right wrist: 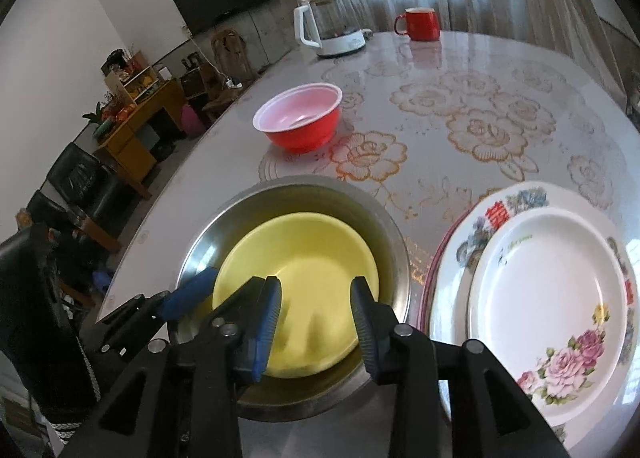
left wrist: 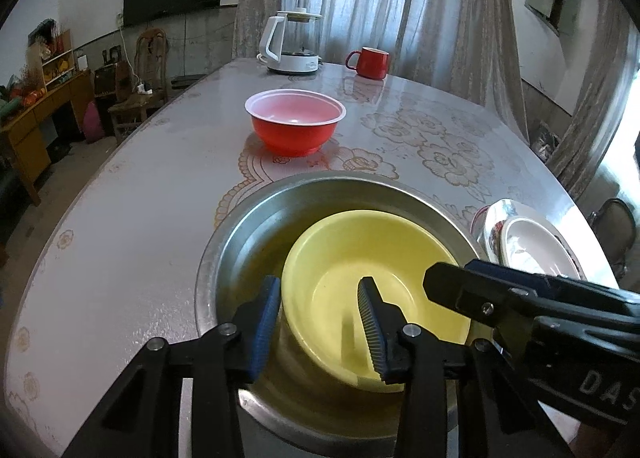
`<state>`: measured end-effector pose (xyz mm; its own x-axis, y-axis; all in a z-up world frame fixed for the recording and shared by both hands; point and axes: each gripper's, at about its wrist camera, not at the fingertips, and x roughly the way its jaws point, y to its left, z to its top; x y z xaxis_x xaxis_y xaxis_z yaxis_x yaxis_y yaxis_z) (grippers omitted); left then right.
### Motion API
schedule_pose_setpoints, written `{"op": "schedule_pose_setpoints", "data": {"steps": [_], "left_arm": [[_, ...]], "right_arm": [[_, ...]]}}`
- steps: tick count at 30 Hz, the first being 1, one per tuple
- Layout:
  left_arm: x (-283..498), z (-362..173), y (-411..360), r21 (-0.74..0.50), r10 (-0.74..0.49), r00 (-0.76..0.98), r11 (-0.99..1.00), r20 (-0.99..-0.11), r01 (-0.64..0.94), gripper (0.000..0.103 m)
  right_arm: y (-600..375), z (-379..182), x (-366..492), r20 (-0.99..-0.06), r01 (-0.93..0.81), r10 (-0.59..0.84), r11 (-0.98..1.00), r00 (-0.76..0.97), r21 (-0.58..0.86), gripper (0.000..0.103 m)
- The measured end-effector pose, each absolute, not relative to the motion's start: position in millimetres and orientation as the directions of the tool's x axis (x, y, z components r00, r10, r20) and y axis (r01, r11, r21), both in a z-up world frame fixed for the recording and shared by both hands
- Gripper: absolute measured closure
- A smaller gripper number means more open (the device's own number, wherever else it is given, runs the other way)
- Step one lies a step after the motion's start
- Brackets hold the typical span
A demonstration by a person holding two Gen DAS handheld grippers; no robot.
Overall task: Organize plates and bowls
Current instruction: 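Lower the yellow bowl into the steel bowl with both grippers, then move both grippers to the red bowl rim and close on it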
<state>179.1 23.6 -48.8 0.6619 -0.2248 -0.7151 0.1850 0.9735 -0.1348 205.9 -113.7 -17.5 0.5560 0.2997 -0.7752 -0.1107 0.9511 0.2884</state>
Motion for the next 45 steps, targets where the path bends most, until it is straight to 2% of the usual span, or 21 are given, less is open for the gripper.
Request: {"op": "schedule_pose_setpoints", "data": {"steps": [4,6,22,27,37,42,45], "left_arm": [[178.1,-47.4,24.8,-0.141,-0.222,0.664,0.975,-0.714,0.174,0.059],[177.7,-47.1,25.0,-0.140,-0.218,0.665,0.975,-0.714,0.170,0.054],[177.3,-42.6,28.6,-0.152,-0.220,0.659,0.975,-0.719,0.159,0.051],[179.4,-37.8,31.5,-0.145,-0.213,0.665,0.977,-0.716,0.157,0.040],[183.2,-35.5,31.7,-0.143,-0.213,0.661,0.977,-0.719,0.159,0.035],[184.8,-30.2,36.0,-0.184,-0.244,0.658,0.970,-0.713,0.160,0.027],[187.2,-22.8,39.6,-0.191,-0.250,0.667,0.968,-0.702,0.161,0.026]], "right_arm": [[-118.8,-21.9,206.4,-0.777,-0.089,0.314,0.943,0.546,0.319,0.067],[-119.9,-21.1,205.6,-0.775,-0.086,0.316,0.942,0.548,0.323,0.067],[-121.4,-24.4,204.2,-0.767,-0.083,0.342,0.931,0.543,0.356,0.067],[-125.0,-21.7,204.3,-0.751,-0.092,0.364,0.921,0.551,0.380,0.067],[-129.9,-21.6,208.2,-0.739,-0.082,0.387,0.907,0.551,0.413,0.067],[-133.8,-17.2,207.6,-0.718,-0.087,0.405,0.895,0.565,0.437,0.067],[-138.5,-12.2,209.9,-0.704,-0.087,0.421,0.884,0.572,0.459,0.066]]}}
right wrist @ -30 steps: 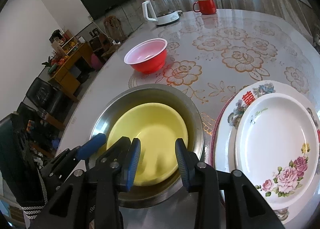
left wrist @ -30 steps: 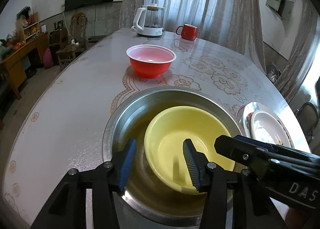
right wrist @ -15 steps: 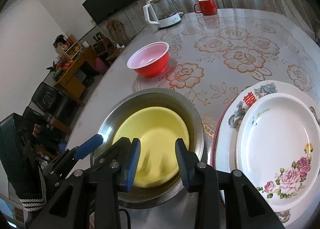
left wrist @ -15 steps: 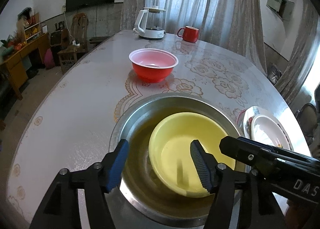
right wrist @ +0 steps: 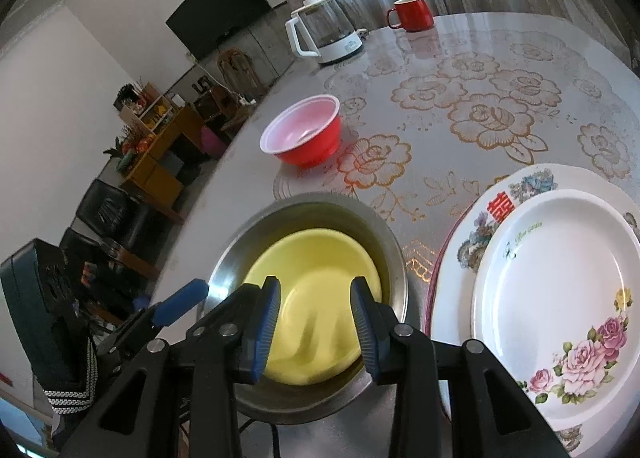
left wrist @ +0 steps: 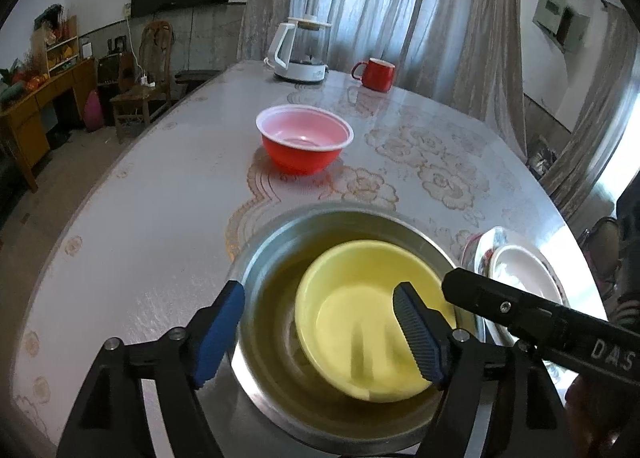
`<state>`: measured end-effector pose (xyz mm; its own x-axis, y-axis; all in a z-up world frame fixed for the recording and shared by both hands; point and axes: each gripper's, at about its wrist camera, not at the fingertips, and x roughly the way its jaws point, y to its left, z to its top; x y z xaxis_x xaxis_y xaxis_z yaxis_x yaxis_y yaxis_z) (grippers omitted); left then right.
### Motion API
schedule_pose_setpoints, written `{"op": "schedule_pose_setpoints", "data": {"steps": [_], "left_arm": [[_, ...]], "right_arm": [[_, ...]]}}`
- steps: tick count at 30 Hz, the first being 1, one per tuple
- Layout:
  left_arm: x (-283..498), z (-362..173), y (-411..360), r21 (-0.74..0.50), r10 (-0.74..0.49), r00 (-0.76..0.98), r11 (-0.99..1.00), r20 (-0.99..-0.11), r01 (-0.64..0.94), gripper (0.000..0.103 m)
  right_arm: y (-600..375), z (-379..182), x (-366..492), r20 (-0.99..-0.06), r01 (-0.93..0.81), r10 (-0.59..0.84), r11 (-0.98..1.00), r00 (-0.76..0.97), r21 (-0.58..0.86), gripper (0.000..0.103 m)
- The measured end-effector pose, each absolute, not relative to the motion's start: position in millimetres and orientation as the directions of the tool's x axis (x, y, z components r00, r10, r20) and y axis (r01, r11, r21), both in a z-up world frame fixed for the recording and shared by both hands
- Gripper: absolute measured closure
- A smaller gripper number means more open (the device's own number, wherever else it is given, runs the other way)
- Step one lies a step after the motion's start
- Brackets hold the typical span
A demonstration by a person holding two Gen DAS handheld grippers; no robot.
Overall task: Organize plates and bowls
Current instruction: 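Move both grippers to the red bowl rim and close on it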
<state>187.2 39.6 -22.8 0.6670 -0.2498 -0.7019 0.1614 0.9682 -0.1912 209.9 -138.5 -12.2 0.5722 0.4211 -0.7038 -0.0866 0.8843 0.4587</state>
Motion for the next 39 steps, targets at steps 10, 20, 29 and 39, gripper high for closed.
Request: {"op": "schedule_pose_setpoints", "data": {"steps": [10,20,29,39], "left_arm": [[232.3,6.7,90.9,-0.256,-0.183,0.737,0.967,-0.651,0.015,0.011],[293.6,-7.5,116.9,-0.313,-0.188,0.690,0.948,-0.699,-0.058,0.011],[327.0,-23.3,106.9,-0.299,-0.204,0.636,0.953,-0.744,-0.044,0.011],[363.9,-22.9,89.7,-0.244,-0.195,0.629,0.970,-0.752,0.008,0.013]], "right_arm": [[-148.3,1.5,248.3,-0.755,-0.062,0.334,0.929,0.564,0.364,0.066],[-136.5,6.3,333.0,-0.773,-0.129,0.347,0.935,0.531,0.330,0.066],[-140.1,-12.4,393.3,-0.790,-0.075,0.383,0.914,0.479,0.399,0.066],[-128.9,-42.1,438.8,-0.811,-0.046,0.408,0.902,0.419,0.430,0.074]]}}
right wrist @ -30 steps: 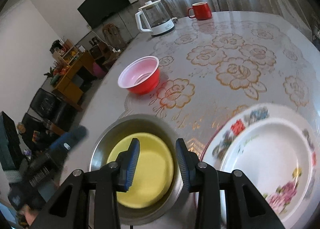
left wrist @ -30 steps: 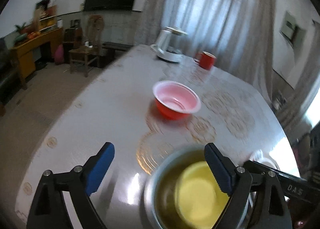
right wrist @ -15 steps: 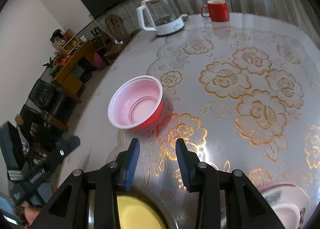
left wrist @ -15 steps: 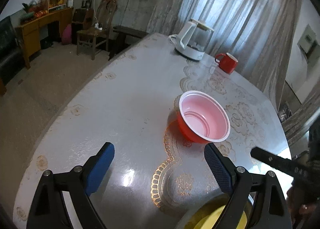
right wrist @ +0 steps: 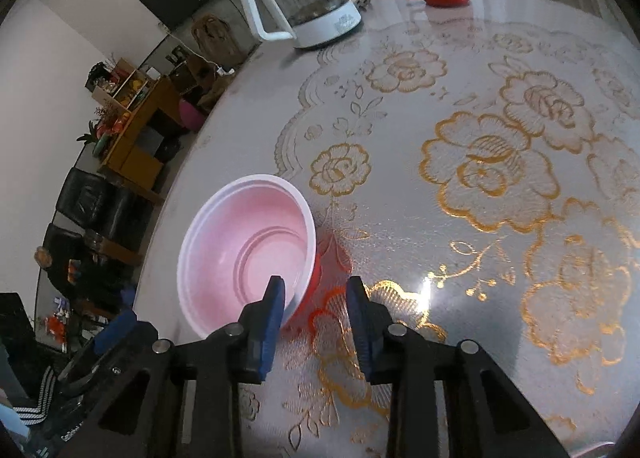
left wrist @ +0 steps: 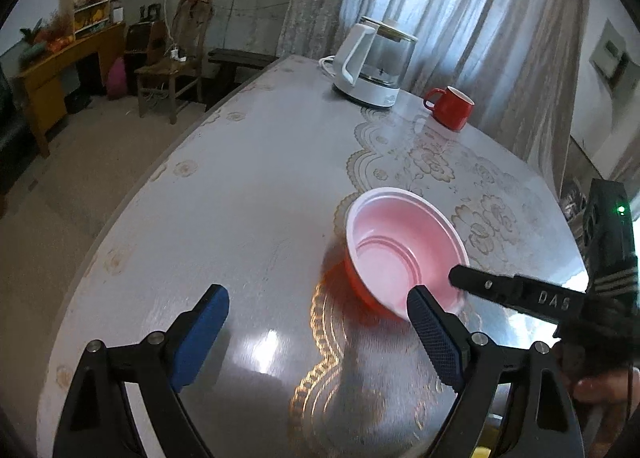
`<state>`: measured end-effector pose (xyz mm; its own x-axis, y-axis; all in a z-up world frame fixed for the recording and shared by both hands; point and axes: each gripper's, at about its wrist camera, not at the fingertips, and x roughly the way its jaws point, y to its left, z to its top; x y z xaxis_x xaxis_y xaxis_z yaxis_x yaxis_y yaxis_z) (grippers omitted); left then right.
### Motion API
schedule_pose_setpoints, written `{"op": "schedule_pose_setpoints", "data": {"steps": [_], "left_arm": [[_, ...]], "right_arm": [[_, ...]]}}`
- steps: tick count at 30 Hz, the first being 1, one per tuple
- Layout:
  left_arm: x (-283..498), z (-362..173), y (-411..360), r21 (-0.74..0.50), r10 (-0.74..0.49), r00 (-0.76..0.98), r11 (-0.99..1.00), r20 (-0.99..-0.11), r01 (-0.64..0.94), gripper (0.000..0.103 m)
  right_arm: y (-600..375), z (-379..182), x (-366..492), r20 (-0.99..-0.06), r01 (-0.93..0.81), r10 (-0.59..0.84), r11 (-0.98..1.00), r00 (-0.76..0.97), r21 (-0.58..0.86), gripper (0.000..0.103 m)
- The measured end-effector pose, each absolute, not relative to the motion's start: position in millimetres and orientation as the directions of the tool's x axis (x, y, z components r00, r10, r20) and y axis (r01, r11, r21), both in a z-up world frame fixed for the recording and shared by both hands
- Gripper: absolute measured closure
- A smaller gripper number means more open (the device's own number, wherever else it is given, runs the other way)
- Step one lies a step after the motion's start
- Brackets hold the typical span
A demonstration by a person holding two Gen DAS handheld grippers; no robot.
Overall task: Organize plates and bowls
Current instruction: 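Move both grippers to the red bowl rim and close on it, then lift the red bowl with both grippers and carry it over the yellow bowl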
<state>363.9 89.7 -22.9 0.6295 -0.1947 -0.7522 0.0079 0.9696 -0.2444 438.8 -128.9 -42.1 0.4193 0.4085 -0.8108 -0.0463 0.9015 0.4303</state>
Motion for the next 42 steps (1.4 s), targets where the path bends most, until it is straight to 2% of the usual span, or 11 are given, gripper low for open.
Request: {"op": "schedule_pose_setpoints", "data": {"steps": [4,7,11,16,18,20,30,42], "left_arm": [[377.7,-27.9,83.7,-0.238,-0.196,0.619,0.971,-0.761,0.015,0.020],[384.8,-31.0,75.9,-0.229,-0.202,0.616,0.973,-0.762,0.035,0.031],[396.6,-36.0,69.9,-0.260,-0.244,0.584,0.964,-0.774,0.059,0.058],[406.3,-40.2,61.1,-0.255,-0.248,0.558,0.965,-0.792,0.067,0.075],[406.6,-42.4,58.0,-0.255,-0.258,0.541,0.964,-0.800,0.082,0.087],[404.0,-42.6,54.7,-0.247,-0.261,0.534,0.964,-0.804,0.100,0.093],[376.3,-24.7,48.3,-0.195,-0.240,0.583,0.971,-0.776,0.140,0.093],[309.8,5.6,49.4,-0.215,-0.277,0.662,0.961,-0.696,0.176,0.093]], "right_arm": [[-126.2,-47.1,438.8,-0.812,-0.063,0.416,0.901,0.409,0.430,0.082],[-127.5,-49.7,438.0,-0.811,-0.063,0.420,0.899,0.408,0.434,0.086],[-128.3,-53.8,436.4,-0.812,-0.055,0.423,0.896,0.403,0.440,0.089],[-124.8,-55.9,432.1,-0.811,-0.061,0.428,0.895,0.399,0.443,0.092],[-125.5,-57.6,431.2,-0.808,-0.054,0.437,0.889,0.395,0.455,0.093],[-126.9,-57.7,431.1,-0.805,-0.046,0.442,0.885,0.395,0.463,0.094],[-130.4,-42.6,411.5,-0.782,-0.049,0.453,0.876,0.428,0.480,0.095],[-135.5,-9.0,358.5,-0.735,-0.086,0.475,0.862,0.484,0.500,0.095]]}}
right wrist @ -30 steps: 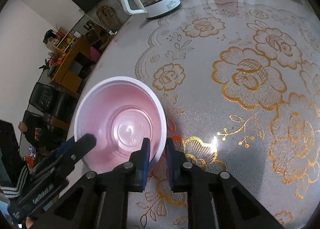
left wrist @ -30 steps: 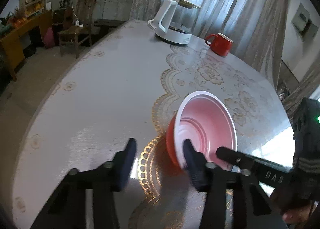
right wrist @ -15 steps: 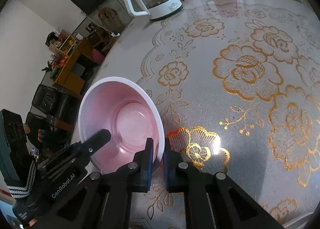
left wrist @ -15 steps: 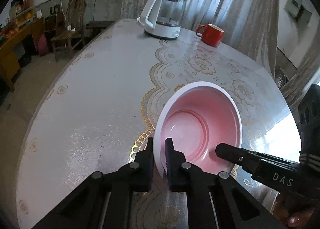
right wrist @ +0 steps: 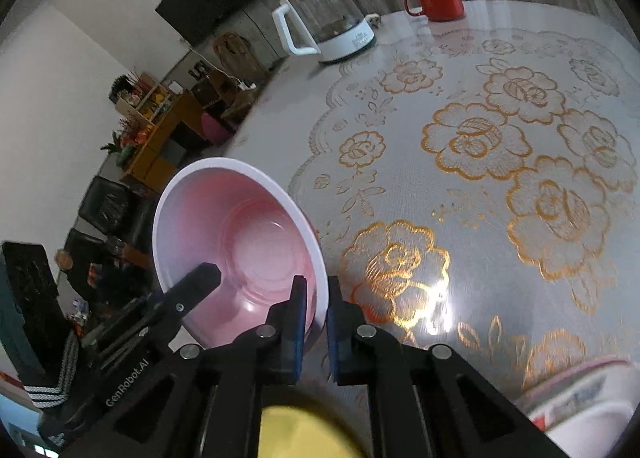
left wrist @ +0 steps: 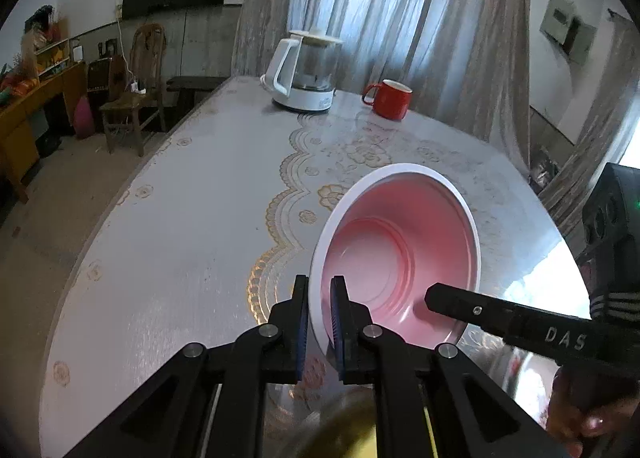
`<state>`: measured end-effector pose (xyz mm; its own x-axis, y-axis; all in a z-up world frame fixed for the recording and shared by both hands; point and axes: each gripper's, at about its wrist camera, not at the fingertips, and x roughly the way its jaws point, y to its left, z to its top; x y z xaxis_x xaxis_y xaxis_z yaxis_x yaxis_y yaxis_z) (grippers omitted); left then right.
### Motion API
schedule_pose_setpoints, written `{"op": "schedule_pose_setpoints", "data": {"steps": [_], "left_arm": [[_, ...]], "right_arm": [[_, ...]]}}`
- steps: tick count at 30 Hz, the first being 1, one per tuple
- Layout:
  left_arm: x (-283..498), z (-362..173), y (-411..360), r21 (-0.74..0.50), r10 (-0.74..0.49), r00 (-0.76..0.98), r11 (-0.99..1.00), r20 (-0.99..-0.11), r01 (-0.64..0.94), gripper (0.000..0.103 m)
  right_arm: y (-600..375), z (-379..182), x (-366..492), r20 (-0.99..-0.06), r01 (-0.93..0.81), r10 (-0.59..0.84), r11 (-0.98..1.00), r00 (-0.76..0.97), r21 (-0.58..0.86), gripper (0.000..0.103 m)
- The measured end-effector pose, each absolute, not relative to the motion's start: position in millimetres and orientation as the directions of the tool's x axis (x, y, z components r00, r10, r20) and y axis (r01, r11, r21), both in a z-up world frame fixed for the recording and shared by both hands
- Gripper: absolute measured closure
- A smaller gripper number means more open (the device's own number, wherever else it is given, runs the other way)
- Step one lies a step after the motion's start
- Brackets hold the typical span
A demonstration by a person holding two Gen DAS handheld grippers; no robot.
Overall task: Organize plates and bowls
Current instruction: 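Lift the red bowl with both grippers and carry it over the yellow bowl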
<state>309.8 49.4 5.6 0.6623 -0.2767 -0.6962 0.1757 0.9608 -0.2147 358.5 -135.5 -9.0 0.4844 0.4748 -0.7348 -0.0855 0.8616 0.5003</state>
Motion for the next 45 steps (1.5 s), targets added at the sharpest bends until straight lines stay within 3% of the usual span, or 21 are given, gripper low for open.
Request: {"op": "schedule_pose_setpoints", "data": {"steps": [25,45], "left_arm": [[198.0,23.8,39.0,-0.200,-0.283,0.739,0.959,-0.612,0.202,0.092],[169.5,-3.6,39.4,-0.240,-0.335,0.670,0.942,-0.663,0.233,0.092]], "right_arm": [[-156.8,4.6,237.8,-0.601,-0.083,0.533,0.785,0.595,0.614,0.094],[-160.0,-11.3,200.8,-0.610,-0.044,0.517,0.784,0.601,0.620,0.091]]}}
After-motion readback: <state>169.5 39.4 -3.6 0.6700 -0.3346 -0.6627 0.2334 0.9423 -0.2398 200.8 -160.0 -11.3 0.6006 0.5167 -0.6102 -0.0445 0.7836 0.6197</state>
